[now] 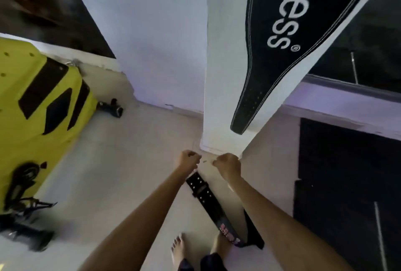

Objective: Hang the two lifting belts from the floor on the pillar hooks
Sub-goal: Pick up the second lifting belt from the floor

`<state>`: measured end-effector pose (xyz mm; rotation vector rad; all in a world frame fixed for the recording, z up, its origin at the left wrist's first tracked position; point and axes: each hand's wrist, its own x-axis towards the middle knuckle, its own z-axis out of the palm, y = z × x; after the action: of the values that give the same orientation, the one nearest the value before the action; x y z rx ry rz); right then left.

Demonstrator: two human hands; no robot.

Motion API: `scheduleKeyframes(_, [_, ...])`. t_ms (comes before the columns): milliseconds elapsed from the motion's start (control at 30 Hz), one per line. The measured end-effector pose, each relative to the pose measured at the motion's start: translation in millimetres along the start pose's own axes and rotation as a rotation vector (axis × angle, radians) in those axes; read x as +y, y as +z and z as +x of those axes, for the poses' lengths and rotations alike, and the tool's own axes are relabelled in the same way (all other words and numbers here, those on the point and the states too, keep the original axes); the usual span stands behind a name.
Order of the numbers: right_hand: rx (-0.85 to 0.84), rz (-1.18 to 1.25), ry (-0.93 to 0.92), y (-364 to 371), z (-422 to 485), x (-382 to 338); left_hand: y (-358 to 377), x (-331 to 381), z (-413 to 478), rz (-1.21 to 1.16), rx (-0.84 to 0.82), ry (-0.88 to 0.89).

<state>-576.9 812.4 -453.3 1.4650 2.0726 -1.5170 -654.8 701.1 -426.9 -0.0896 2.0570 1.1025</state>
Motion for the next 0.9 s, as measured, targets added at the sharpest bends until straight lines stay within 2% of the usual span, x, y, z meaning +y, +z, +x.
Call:
scheduleKeyframes(267, [-0.102, -0.058, 0.137, 126.8, 87.6, 146.4, 41.6, -182.1, 106.4, 0.009, 0.026, -0.223])
scheduleKeyframes(400, [-0.14, -0.14, 0.176, 187.0, 143.8, 244.6, 83.6, -287.8, 164.6, -0.095, 0.039, -0.363])
scheduleKeyframes(600, [-0.108, -0.375, 0.215, 223.8, 222.5, 377.7, 144.2, -424.7, 220.7, -0.192, 0.061, -0.595])
scheduleKeyframes(733, [-0.048, -0.517, 0.367, 226.8, 263.7, 453.3, 182.4, -483.3, 240.9, -0.212, -0.006, -0.664])
scheduleKeyframes(833, [-0.165, -0.463, 0.48, 236.0, 277.2, 489.7, 206.4, -506.9, 257.6, -0.151, -0.054, -0.66])
scheduleKeyframes(900, [-0.234, -0.427, 0.473, 244.3, 278.2, 501.9, 215.6, -508.3, 267.3, -0.135, -0.057, -0.65])
